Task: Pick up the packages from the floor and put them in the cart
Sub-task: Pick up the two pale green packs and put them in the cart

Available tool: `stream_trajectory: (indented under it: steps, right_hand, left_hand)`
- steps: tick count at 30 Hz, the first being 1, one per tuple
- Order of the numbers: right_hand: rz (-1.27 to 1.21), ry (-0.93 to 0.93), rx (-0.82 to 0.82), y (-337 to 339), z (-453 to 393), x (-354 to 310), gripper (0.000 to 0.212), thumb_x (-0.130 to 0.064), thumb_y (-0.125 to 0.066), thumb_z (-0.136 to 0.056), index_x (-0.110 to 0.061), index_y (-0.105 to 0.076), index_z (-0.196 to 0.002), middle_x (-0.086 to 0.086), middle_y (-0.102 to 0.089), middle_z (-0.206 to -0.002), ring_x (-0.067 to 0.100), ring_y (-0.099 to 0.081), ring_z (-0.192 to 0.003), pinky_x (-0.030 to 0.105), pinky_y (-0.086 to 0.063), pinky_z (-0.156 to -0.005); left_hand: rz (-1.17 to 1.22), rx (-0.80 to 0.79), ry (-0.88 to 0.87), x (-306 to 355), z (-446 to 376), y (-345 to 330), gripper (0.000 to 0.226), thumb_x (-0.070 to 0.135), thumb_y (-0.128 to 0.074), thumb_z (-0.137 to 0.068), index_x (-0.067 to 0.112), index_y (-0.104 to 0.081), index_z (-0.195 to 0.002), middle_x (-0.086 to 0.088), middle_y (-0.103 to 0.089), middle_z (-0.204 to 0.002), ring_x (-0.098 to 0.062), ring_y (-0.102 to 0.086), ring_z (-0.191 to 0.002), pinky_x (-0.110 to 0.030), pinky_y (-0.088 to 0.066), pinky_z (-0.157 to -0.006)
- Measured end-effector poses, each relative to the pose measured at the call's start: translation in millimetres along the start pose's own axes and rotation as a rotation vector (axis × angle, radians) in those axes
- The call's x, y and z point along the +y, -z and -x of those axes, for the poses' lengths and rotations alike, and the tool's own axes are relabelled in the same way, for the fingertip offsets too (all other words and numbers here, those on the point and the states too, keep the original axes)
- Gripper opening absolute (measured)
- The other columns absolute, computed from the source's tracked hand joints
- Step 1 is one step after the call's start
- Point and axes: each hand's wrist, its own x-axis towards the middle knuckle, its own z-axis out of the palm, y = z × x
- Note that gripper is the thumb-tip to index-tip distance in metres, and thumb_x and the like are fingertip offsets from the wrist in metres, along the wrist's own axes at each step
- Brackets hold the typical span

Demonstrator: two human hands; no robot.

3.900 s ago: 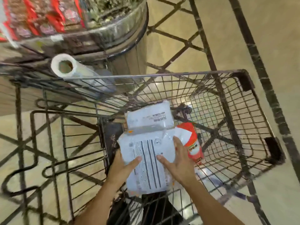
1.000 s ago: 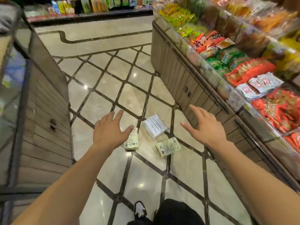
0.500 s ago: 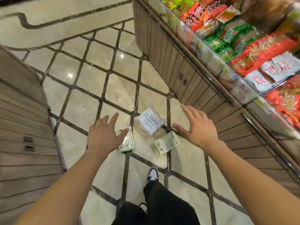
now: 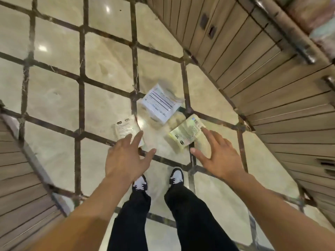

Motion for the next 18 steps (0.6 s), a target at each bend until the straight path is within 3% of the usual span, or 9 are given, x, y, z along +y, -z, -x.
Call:
stream_trajectory:
  steps: [5,11,15,18]
  right_hand:
    - [-0.114,-0.118,-0.059,-109.2,-67.0,25.0,0.086,-0.08,-0.039,-0.092,-0.045,-0.011,-0.165,-0.003,-0.026,-0.171,0.034,-0.034,-0.151,0.053,-0.041,-0.114]
    - [-0.277,-0.232,0.001,-229.9,-157.4,53.3,0.083,-0.065,-0.05,-0.099,-0.035,-0.012,-0.167,0.004,-0.032,-0.166,0.035,-0.048,-0.14,0.049,-0.047,-0.101]
    - [-0.339,-0.284,-0.02,-275.8,-243.4,73.6,0.079,-0.059,-0.047,-0.104,-0.033,-0.01,-0.168,0.014,-0.033,-0.165,0.04,-0.043,-0.146,0.048,-0.039,-0.112]
    - [-0.398,-0.378,0.063,-297.5,-311.6,84.4,0.07,-0.055,-0.043,-0.106,-0.035,-0.015,-0.167,0.021,-0.042,-0.158,0.044,-0.047,-0.14,0.052,-0.042,-0.111]
  left_hand:
    - [0.038,-0.032,0.066,-27.2,-80.6,-107.4,0.084,0.077,-0.032,-0.094,0.031,-0.025,-0.164,-0.005,-0.035,-0.166,-0.03,-0.035,-0.149,-0.047,-0.032,-0.114]
    - [0.051,-0.02,0.107,-58.3,-190.8,-225.0,0.084,0.076,-0.035,-0.094,0.025,-0.033,-0.161,-0.011,-0.048,-0.156,-0.039,-0.047,-0.137,-0.051,-0.042,-0.106]
    - [0.087,0.048,0.128,-72.8,-258.8,-275.2,0.08,0.073,-0.037,-0.096,0.027,-0.031,-0.162,-0.012,-0.051,-0.153,-0.04,-0.047,-0.135,-0.052,-0.041,-0.105]
    - [0.131,0.095,0.233,-91.3,-302.4,-303.1,0.079,0.073,-0.035,-0.097,0.029,-0.028,-0.163,-0.017,-0.048,-0.154,-0.045,-0.043,-0.137,-0.058,-0.039,-0.107]
